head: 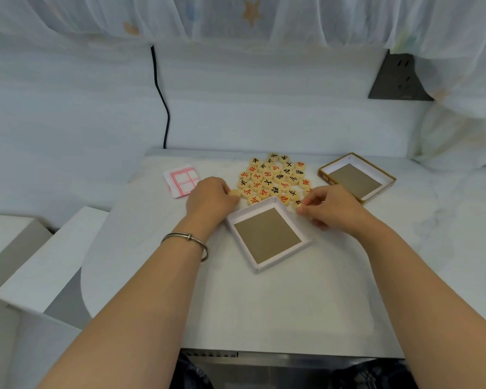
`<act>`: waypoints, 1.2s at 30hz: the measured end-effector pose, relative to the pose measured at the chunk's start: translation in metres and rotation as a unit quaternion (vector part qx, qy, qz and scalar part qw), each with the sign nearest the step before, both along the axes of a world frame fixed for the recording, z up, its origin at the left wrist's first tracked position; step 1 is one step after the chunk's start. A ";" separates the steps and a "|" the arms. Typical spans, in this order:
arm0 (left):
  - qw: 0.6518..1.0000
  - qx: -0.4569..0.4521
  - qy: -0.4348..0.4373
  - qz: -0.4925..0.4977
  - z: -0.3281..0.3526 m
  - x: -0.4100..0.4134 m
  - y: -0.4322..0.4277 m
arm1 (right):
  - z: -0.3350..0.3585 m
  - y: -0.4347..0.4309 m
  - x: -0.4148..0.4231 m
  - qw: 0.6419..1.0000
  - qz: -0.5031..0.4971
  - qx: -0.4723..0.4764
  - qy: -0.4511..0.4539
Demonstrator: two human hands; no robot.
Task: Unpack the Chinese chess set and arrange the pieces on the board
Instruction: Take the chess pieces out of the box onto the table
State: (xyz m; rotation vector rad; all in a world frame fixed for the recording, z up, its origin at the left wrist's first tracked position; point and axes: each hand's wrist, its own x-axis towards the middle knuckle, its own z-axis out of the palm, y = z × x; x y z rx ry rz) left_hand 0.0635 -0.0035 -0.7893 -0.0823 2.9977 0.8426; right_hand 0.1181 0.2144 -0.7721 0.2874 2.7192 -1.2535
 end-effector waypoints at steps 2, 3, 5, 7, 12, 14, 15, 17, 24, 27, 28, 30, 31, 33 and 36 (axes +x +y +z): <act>1.000 -0.017 0.003 0.017 -0.001 0.000 0.001 | -0.005 0.006 -0.004 0.993 -0.035 0.109 0.033; 1.000 -0.022 0.008 0.020 -0.001 0.000 0.002 | -0.006 0.008 -0.006 0.987 -0.042 0.149 0.041; 1.000 -0.011 0.014 0.012 -0.001 0.000 0.004 | -0.010 0.007 -0.008 0.984 -0.038 0.171 0.041; 1.000 0.024 0.014 -0.012 -0.001 0.001 0.006 | -0.014 0.004 -0.009 0.983 -0.019 0.176 0.056; 0.996 0.067 0.033 -0.046 0.011 0.002 0.001 | -0.015 -0.002 -0.008 0.987 -0.025 0.112 0.113; 0.994 0.050 0.034 -0.089 0.018 0.005 0.002 | -0.011 0.003 -0.007 0.980 -0.073 0.120 0.138; 0.992 0.041 0.019 -0.121 0.021 0.008 0.003 | -0.009 0.005 -0.006 0.973 -0.103 0.144 0.145; 0.984 -0.009 -0.010 -0.177 0.023 0.012 0.007 | -0.008 0.008 -0.005 0.961 -0.144 0.202 0.127; 0.971 -0.056 -0.021 -0.233 0.020 0.016 0.011 | -0.016 0.002 -0.005 0.977 -0.077 0.176 0.091; 0.975 -0.004 -0.030 -0.222 0.025 0.015 0.009 | -0.014 0.002 -0.006 0.987 -0.077 0.075 0.116; 0.976 0.014 -0.028 -0.214 0.027 0.015 0.009 | -0.013 0.002 -0.006 0.987 -0.087 0.046 0.123; 0.981 0.037 -0.017 -0.189 0.028 0.013 0.010 | -0.010 0.003 -0.005 0.986 -0.105 -0.017 0.127; 0.984 0.041 -0.010 -0.174 0.029 0.012 0.011 | -0.007 0.004 -0.004 0.984 -0.120 -0.052 0.118; 0.989 0.050 0.002 -0.140 0.030 0.009 0.014 | -0.003 0.006 -0.007 0.972 -0.170 -0.124 0.103; 0.992 0.086 0.040 -0.078 0.033 0.012 0.031 | 0.003 0.011 -0.012 0.944 -0.237 -0.199 0.112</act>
